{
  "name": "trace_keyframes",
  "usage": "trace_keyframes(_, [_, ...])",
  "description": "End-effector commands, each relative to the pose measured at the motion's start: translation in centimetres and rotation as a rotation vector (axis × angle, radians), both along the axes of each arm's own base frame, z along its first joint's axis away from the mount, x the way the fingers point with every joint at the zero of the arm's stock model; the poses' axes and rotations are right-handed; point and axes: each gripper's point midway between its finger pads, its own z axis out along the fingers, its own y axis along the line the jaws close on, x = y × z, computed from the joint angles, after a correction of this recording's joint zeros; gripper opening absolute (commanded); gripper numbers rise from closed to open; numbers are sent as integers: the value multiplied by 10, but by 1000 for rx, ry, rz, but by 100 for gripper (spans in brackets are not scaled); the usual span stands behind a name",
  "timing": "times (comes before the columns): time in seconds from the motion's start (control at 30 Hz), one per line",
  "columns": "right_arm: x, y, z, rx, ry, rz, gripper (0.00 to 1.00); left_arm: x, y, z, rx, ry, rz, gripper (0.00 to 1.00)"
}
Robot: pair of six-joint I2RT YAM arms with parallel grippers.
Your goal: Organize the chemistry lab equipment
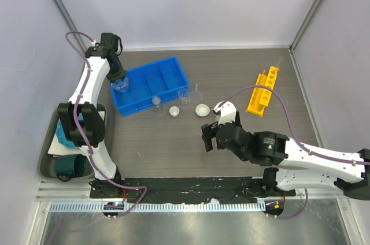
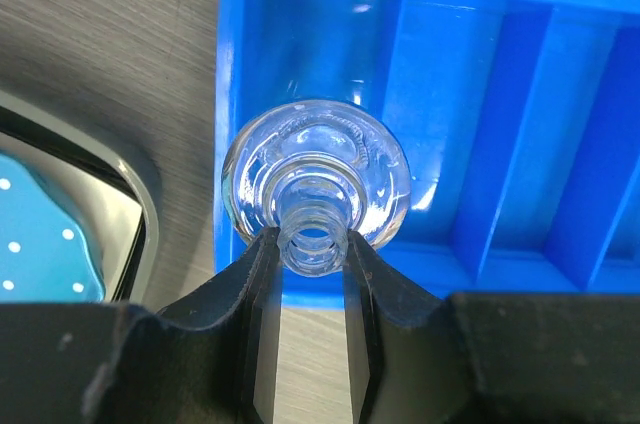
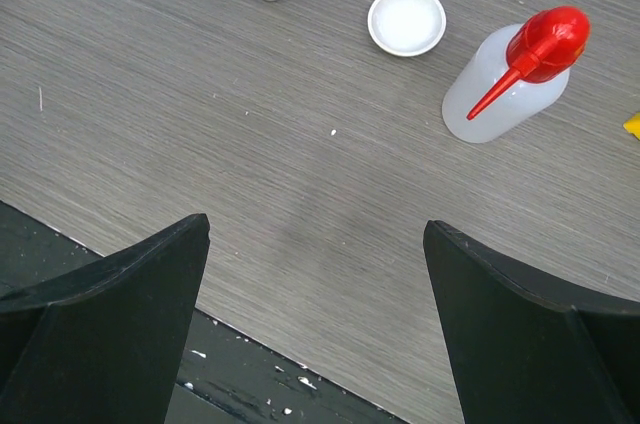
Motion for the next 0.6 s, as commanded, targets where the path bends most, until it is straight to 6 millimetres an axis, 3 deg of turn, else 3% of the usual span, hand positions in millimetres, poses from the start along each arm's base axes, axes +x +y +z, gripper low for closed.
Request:
trace_keyframes(0.0, [4, -4, 35, 83, -54, -24, 94, 30, 10, 1, -43, -69, 27, 0])
trace_keyframes(0.33, [4, -7, 28, 73, -58, -34, 94, 56, 18, -47, -3, -8, 51, 0])
trace_keyframes(0.57, [5, -3, 17, 50, -54, -27, 94, 68, 25, -65, 26, 10, 68, 0])
